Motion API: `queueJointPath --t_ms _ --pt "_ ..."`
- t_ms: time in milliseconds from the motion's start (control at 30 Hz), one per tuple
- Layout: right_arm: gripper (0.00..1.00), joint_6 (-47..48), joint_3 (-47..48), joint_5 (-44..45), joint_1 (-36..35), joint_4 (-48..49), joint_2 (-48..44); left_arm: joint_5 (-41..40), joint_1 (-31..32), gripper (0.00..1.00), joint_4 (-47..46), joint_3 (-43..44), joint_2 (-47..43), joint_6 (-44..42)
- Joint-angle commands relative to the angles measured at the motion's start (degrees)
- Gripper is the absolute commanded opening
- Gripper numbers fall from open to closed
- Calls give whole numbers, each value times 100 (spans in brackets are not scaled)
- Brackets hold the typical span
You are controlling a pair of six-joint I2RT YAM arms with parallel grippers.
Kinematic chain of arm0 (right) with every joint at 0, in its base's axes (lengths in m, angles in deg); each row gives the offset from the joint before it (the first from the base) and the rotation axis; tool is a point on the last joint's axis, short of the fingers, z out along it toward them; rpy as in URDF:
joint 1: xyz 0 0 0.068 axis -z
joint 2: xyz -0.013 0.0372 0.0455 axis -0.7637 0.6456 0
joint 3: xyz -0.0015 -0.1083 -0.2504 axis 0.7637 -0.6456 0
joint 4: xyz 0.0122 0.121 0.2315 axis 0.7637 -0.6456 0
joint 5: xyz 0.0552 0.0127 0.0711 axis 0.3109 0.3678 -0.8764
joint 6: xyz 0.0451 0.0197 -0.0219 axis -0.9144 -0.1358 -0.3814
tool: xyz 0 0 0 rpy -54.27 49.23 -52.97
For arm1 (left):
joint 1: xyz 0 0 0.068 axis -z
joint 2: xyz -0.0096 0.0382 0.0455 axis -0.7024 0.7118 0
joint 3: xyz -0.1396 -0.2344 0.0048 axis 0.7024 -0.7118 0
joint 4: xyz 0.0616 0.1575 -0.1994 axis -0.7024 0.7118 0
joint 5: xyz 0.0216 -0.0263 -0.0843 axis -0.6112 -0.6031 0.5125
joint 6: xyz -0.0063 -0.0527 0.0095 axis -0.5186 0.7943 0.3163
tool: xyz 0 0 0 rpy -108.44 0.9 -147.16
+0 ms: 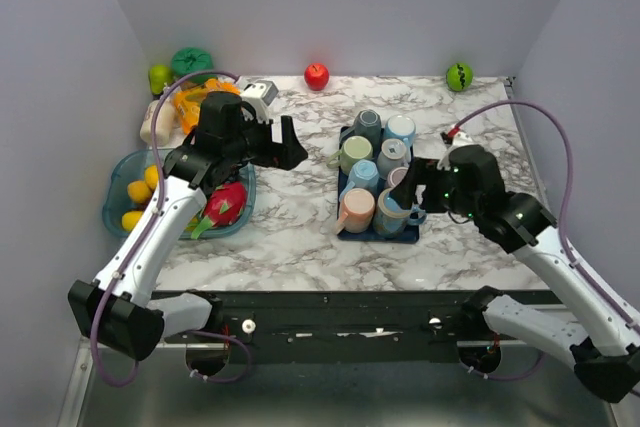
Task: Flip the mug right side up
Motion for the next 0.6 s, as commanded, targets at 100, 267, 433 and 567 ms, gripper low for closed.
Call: queueJointPath --t_ms 100,267,433,567 --pt "90 -2739 385 2868 -1936 -593 1018 -1309 76 99 -210 -409 -927 92" --pt "92 -3926 1061 3404 -2561 -1208 2028 -1653 76 99 -141 -525 -1350 4" --pt "95 -5156 1915 3634 -2869 -2114 3137 -1899 76 99 -52 -542 -1657 -23" --pt "95 -5342 1977 3476 -2861 -1922 3550 -1952 76 99 27 -560 -1816 -5"
